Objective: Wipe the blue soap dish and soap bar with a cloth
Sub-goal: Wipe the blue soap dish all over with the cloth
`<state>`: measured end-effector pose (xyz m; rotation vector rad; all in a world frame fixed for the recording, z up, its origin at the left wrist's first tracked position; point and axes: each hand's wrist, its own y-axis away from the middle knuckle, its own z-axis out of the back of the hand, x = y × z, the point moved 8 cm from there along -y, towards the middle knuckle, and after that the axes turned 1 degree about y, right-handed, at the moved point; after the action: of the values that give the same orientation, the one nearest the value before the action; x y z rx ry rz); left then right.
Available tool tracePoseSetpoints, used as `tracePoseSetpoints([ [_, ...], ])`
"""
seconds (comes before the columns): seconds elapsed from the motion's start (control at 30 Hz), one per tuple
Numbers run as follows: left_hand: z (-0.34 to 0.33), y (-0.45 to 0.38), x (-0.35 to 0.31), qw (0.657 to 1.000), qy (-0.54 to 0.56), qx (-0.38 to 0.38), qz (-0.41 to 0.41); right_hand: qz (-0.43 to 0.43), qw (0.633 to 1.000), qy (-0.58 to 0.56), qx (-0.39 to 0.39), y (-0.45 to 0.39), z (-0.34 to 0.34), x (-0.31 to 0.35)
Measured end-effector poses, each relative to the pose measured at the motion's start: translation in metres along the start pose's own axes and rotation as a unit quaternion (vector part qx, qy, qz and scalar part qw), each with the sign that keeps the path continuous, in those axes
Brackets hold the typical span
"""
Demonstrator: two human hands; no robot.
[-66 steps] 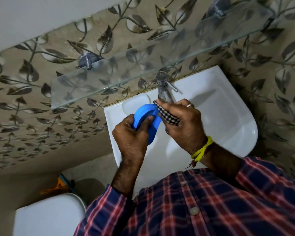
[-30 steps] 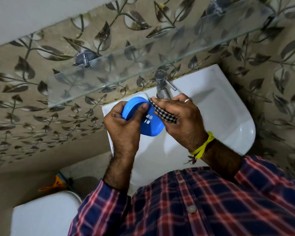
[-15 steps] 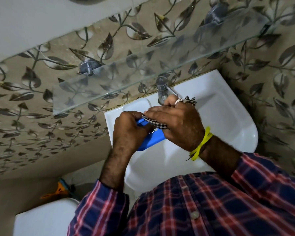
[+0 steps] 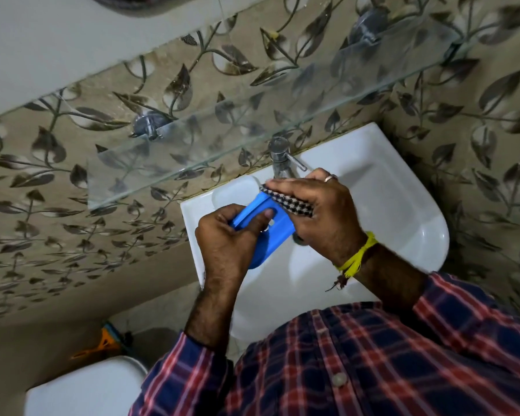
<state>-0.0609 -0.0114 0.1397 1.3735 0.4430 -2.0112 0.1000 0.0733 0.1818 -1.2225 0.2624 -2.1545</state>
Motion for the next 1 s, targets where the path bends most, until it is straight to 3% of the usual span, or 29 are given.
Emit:
tracePoseSetpoints([
  [0.13, 0.003, 0.002, 0.004, 0.999, 0.036, -0.01, 0.012, -0.073, 0.997, -0.018, -0.035, 0.012, 0.005, -0.011],
  [0.33, -0.002, 0.005, 0.007, 0.986, 0.151, -0.071, 0.029, -0.085, 0.994, -0.026, -0.068, 0.006, 0.004, -0.015],
  [0.53, -0.007, 0.003, 0.006, 0.96, 0.244, -0.13, 0.041, -0.195, 0.955, -0.219, -0.045, 0.034, -0.02, -0.025],
  [0.63, -0.015, 0.009, 0.008, 0.959, 0.247, -0.129, 0.06, -0.236, 0.943, -0.226, -0.057, 0.028, -0.018, -0.032],
  [0.83, -0.03, 0.018, -0.02, 0.996, 0.053, -0.065, -0.009, -0.148, 0.982, -0.025, -0.111, 0.014, 0.005, -0.008],
  [0.93, -0.038, 0.014, -0.022, 0.993, 0.112, -0.016, 0.037, -0.1, 0.991, 0.02, -0.089, 0.013, 0.006, 0.002],
  [1.0, -0.041, 0.005, -0.012, 0.978, 0.185, 0.017, 0.095, -0.073, 0.995, -0.022, -0.069, 0.014, 0.004, 0.008],
])
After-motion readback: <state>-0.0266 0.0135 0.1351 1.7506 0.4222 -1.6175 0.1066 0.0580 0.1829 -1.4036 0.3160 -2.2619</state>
